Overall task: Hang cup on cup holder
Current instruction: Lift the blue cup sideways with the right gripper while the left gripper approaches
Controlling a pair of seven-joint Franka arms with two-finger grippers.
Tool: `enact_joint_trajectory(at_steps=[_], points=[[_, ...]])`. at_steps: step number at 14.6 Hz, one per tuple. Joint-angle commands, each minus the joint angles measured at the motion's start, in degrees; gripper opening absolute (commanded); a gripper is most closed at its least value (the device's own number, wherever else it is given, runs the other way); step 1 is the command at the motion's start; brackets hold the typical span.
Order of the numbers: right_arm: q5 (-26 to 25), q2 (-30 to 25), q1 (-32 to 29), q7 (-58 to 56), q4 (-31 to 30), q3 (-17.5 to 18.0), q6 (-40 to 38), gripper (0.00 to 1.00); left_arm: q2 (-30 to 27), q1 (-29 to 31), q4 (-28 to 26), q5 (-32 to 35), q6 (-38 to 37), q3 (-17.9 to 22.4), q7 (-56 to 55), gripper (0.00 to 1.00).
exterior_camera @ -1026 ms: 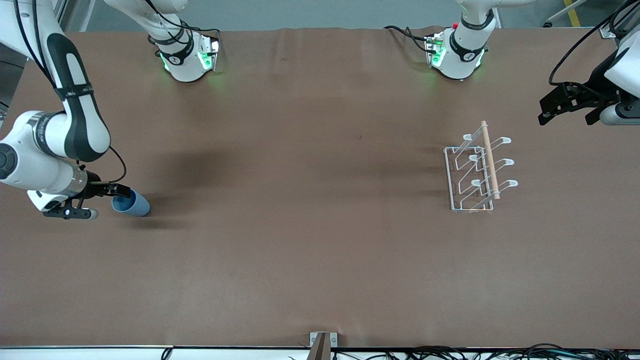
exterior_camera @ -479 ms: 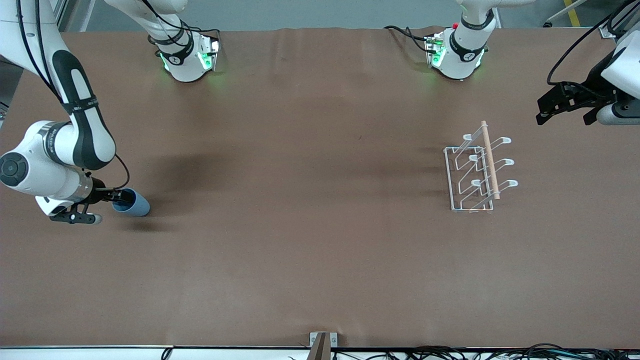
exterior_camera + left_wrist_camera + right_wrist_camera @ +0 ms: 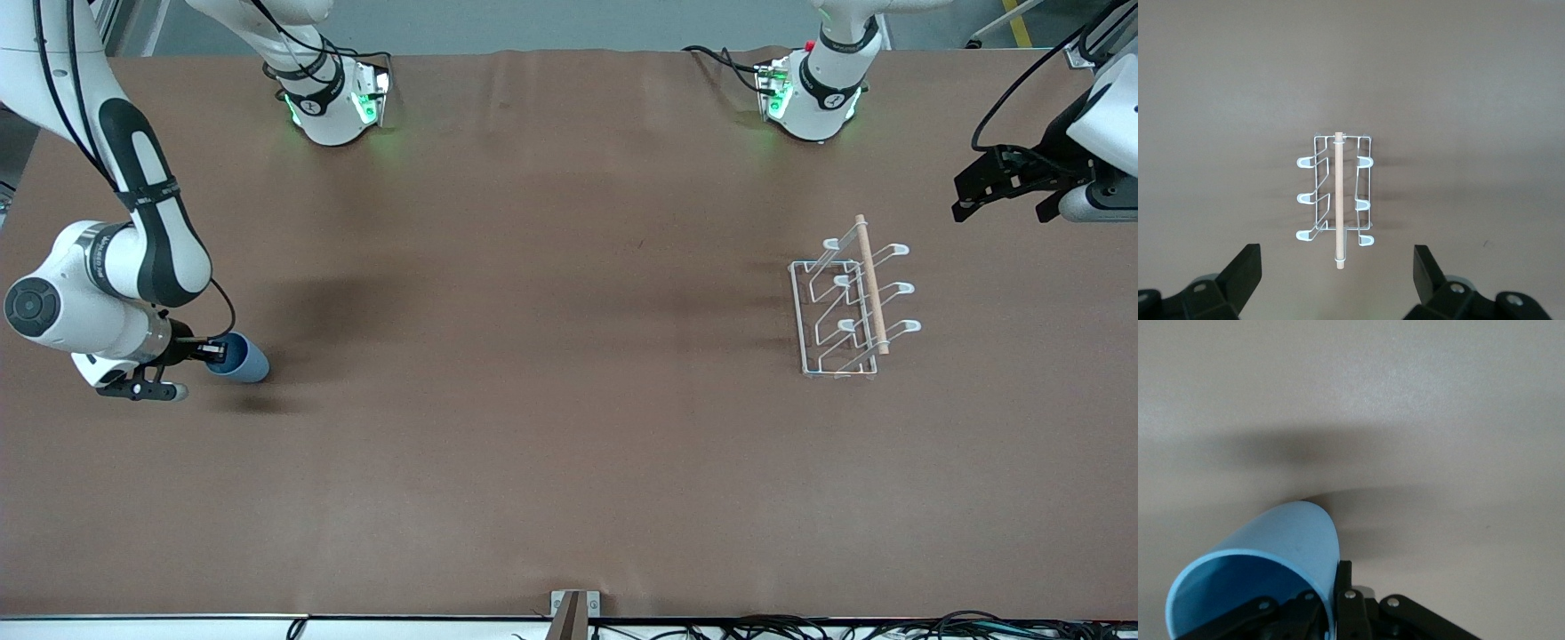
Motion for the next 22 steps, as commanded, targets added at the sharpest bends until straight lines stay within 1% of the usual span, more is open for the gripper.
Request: enact_joint_trajectory(at_steps=[1, 3, 5, 6, 7, 8, 9, 10, 13, 16, 19, 21, 22], points=[[-0.45, 0.04, -0.55, 0.32, 0.76, 0.92, -0.63, 0.01, 0.87, -0.19, 1.81, 1.0, -1.25, -0.16, 0.1, 1.0], [-0.45, -0.66, -0.29, 0.41, 0.84, 1.27, -2.38, 0.0, 0.87, -0.19, 1.81, 1.0, -1.25, -0.16, 0.19, 1.0], [-0.28, -2.94, -0.29, 0.67, 0.84, 3.28, -5.45, 0.0, 1.22, -0.28, 1.9, 0.56, -1.25, -0.25, 0.45, 1.0], [-0.1, -3.91, -0.55, 0.68, 0.84, 4.25, -6.86, 0.0, 2.26, -0.45, 3.12, 0.39, -1.34, -0.68, 0.37, 1.0], [2.16, -4.62, -0.38, 0.59, 0.84, 4.87, -8.18, 0.0, 3.75, -0.89, 5.48, 0.38, -1.42, -1.56, 0.36, 1.0], [6.27, -5.32, -0.37, 0.33, 0.84, 5.83, -9.32, 0.0, 4.9, -1.24, 6.81, 0.47, -1.69, -2.35, 0.28, 1.0], [9.62, -5.85, -0.29, 0.24, 0.93, 6.62, -10.55, 0.0, 5.43, -1.42, 7.0, 0.47, -1.78, -3.32, 0.19, 1.0], [11.65, -6.11, -0.2, 0.32, 1.1, 7.41, -11.61, 0.0, 5.96, -1.42, 7.0, 0.47, -1.69, -4.46, -0.33, 1.0], [16.31, -7.08, -0.11, 0.41, 1.99, 11.72, -15.21, 0.0, 7.19, -1.51, 7.0, 0.39, -1.6, -7.36, -0.43, 1.0], [27.02, -8.57, 0.06, 0.32, 1.99, 14.62, -17.86, 0.0, 8.43, -1.42, 6.83, -0.4, -1.43, -11.13, 0.19, 1.0], [35.64, -8.31, 0.06, 0.32, 2.77, 18.57, -18.12, 0.0, 8.6, -2.65, 6.91, -0.67, -0.12, -16.49, 0.63, 1.0], [42.93, -8.05, 0.76, 0.24, 3.65, 19.72, -18.12, 0.0, 8.78, -3.44, 6.82, -2.5, 3.04, -19.22, 0.72, 1.0], [46.97, -8.05, 2.07, 0.24, 3.83, 19.81, -17.95, 0.0, 9.82, -3.88, 6.91, -3.91, 3.41, -20.54, 0.72, 1.0]])
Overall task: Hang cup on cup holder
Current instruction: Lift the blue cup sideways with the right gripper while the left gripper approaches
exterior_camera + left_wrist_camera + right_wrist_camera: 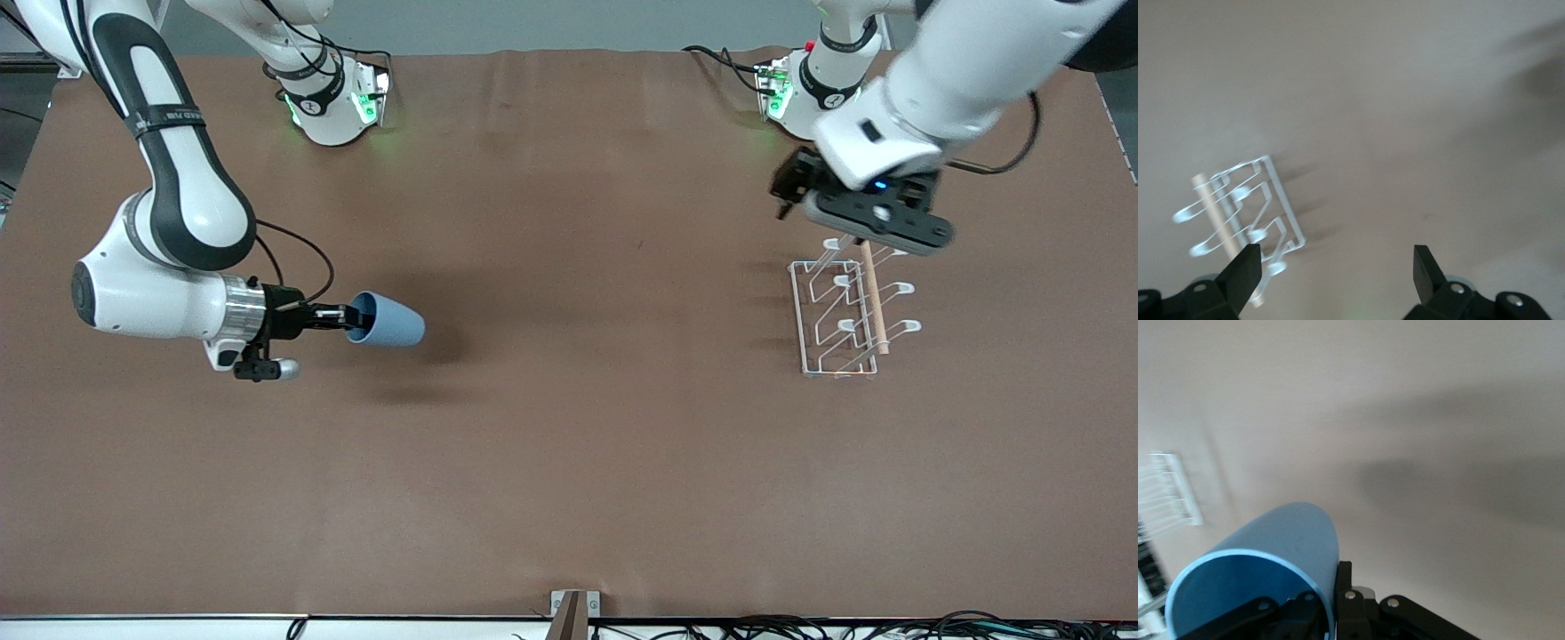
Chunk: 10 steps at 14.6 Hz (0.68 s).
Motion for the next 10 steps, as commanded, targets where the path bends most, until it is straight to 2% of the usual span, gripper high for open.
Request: enact_joint_trajectory(at_steps=[1, 4, 7, 9, 10], points=[[9.83, -0.47, 2.21, 0.06, 0.84, 0.74, -0.34, 0.0, 3.06, -0.75, 1.5, -3.65, 1.39, -3.58, 0.85, 1.0], [16.53, -0.03, 3.45, -0.03, 1.19, 0.83, -0.6, 0.01, 5.88, -2.07, 1.58, -4.11, 6.91, -8.86, 2.78, 1.0], [23.02, -0.03, 5.03, 0.15, 1.19, 0.92, -1.82, 0.01, 8.34, -6.28, 2.2, -4.11, 12.44, -9.22, 4.53, 1.0], [27.95, 0.06, 6.17, -0.03, 1.1, 0.92, -4.54, 0.01, 11.49, -7.78, 4.21, -4.11, 17.45, -9.3, 10.84, 1.0], [28.84, 0.06, 6.44, -0.12, 1.1, 0.92, -5.95, 0.01, 13.16, -8.66, 5.53, -4.11, 19.48, -9.22, 12.79, 1.0]])
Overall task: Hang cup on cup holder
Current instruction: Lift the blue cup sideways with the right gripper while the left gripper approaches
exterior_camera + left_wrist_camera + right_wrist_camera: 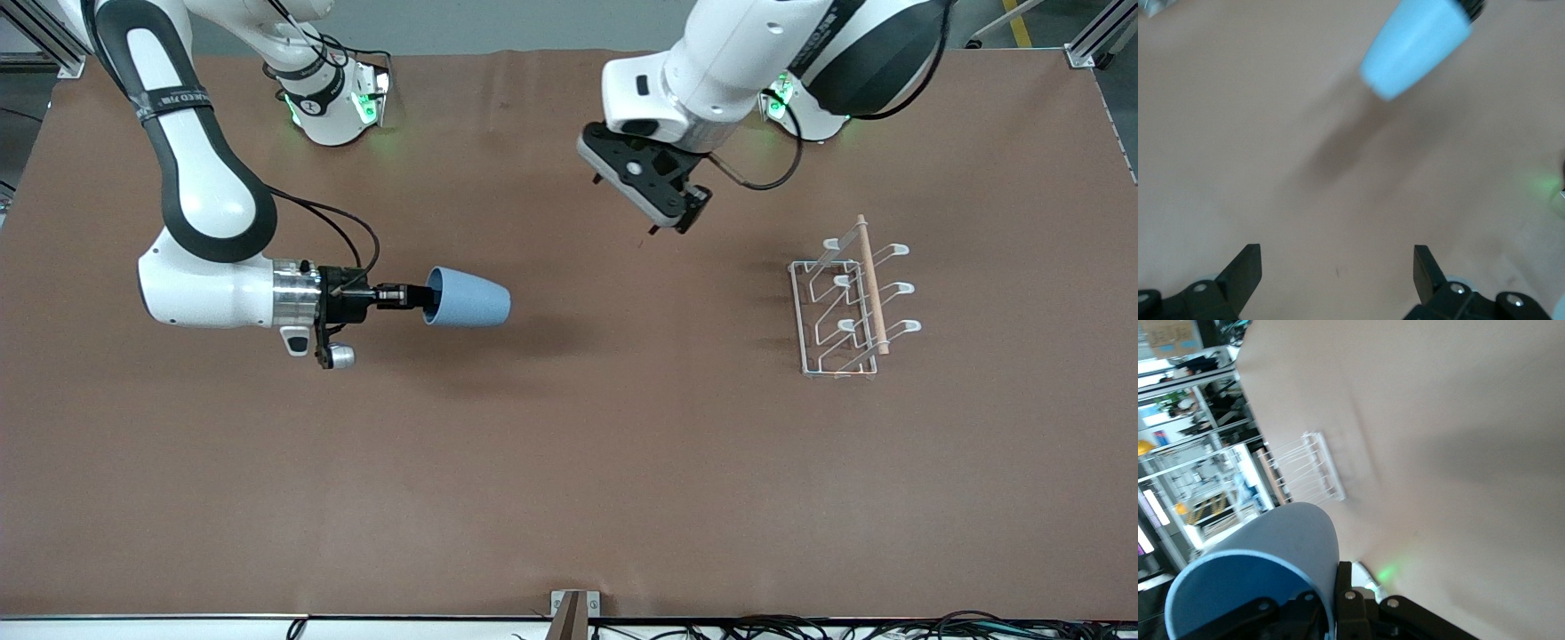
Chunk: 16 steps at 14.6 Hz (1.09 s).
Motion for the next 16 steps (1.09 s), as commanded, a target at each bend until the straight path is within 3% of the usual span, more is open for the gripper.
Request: enact_joint_trajectory(at_steps=[1, 7, 13, 16], points=[[3.62, 0.02, 0.6, -0.01, 0.07, 0.09, -3.7, 0.01, 5.65, -1.73, 5.23, -0.47, 3.73, -0.11, 5.82, 1.0], [7.04, 0.81, 1.12, -1.24, 0.07, 0.09, -10.56, 0.0, 10.67, -6.21, 6.03, 1.28, 10.67, 0.24, 7.16, 1.0], [7.93, 0.81, 1.74, -1.33, 0.16, 0.09, -10.48, 0.0, 11.82, -8.41, 6.03, 1.82, 10.86, 0.33, 7.15, 1.0], [8.01, 0.9, 1.74, -1.33, 0.16, 0.01, -10.57, 0.0, 13.66, -9.38, 6.12, 3.13, 14.8, 0.33, 6.98, 1.0]])
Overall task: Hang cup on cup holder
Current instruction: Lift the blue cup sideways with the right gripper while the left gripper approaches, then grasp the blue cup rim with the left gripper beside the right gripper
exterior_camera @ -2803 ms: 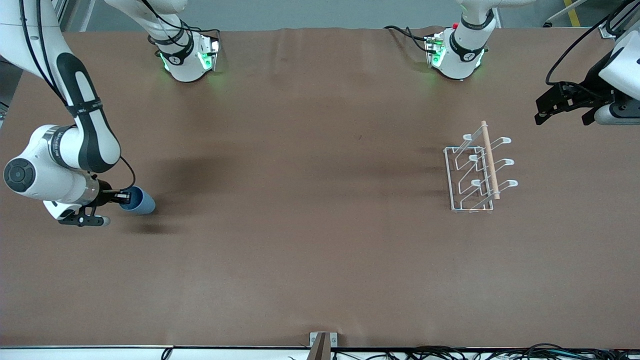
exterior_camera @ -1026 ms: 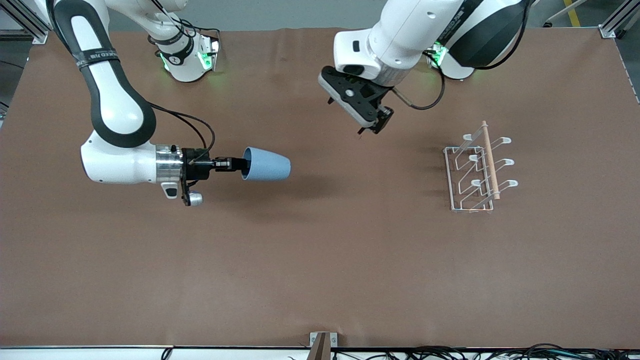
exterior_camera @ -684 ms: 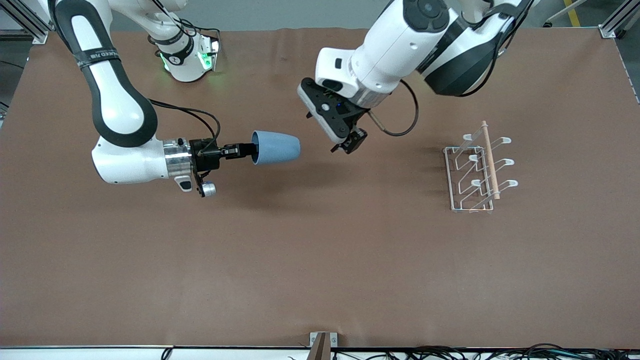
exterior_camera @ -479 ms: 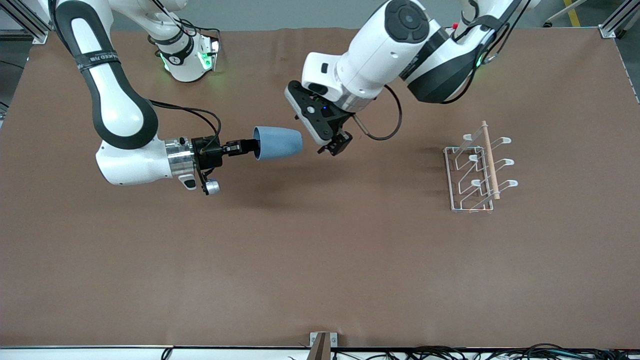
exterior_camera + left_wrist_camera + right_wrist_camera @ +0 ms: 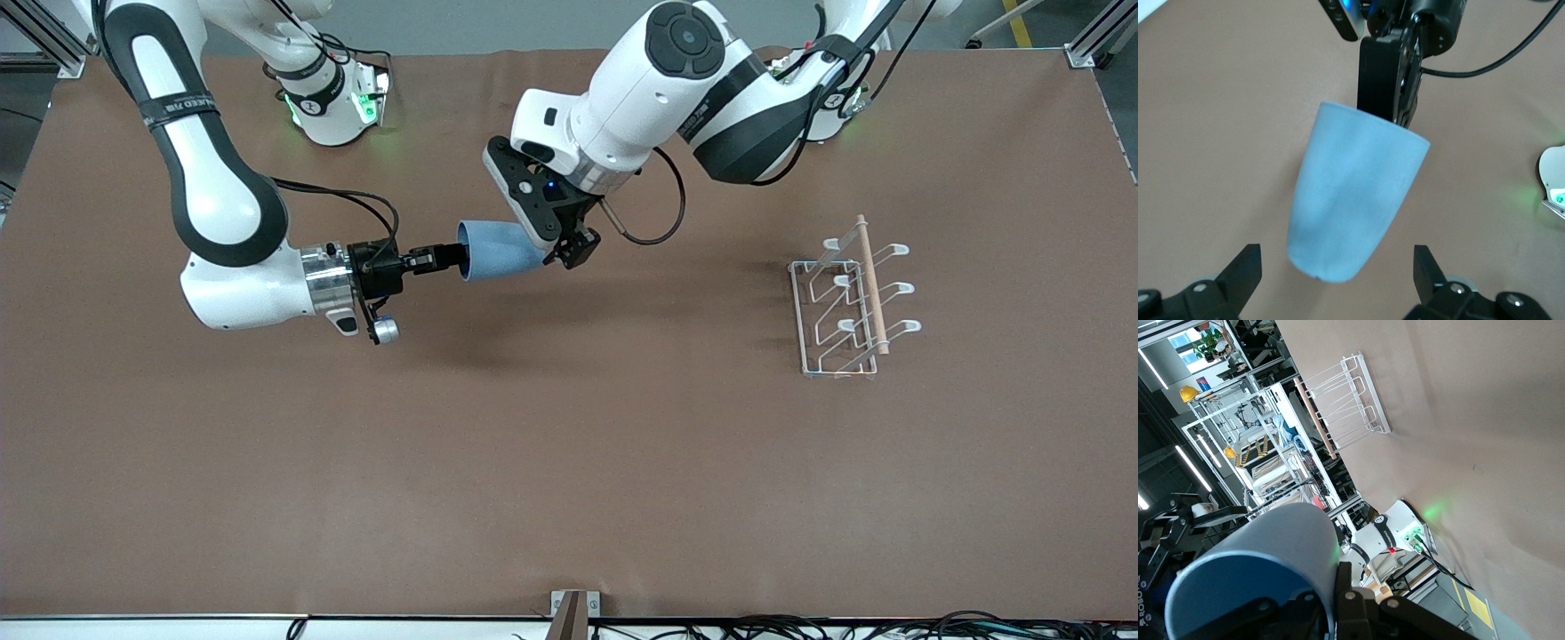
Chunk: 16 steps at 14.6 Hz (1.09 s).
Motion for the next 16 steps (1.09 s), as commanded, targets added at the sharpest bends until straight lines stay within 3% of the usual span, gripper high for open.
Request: enact_joint_trajectory(at_steps=[1, 6, 8, 10, 12, 14, 16], points=[[1.55, 0.08, 0.14, -0.74, 0.15, -0.04, -0.5, 0.0, 2.52, -1.81, 1.76, 2.14, 3.1, 0.36, 0.13, 1.0], [1.46, 0.08, 0.14, -0.74, 0.06, -0.04, -0.76, 0.0, 4.36, -2.96, 1.76, 2.85, 5.48, 0.63, 0.13, 1.0], [1.46, 0.08, 0.14, -0.74, 0.06, -0.04, -0.85, 0.0, 5.16, -3.57, 1.76, 5.12, 6.71, 0.89, 0.13, 0.94], [1.46, -0.01, 0.14, -0.74, 0.06, -0.04, -1.37, 0.0, 6.03, -4.19, 1.76, 5.66, 6.89, 1.07, -1.18, 0.69], [1.46, -0.01, 0.14, -0.65, 0.06, -0.04, -1.46, 0.0, 6.83, -5.24, 1.93, 5.92, 8.12, 2.47, -1.1, 0.57], [1.46, -0.01, 0.32, -0.56, 0.06, -0.04, -1.46, 0.0, 6.92, -7.43, 2.11, 8.38, 8.56, 4.75, -1.1, 0.3], [1.46, -0.01, 0.49, 0.05, 0.06, -0.04, -1.46, 0.04, 6.83, -7.97, 2.02, 9.18, 8.47, 5.99, -1.01, 0.17]])
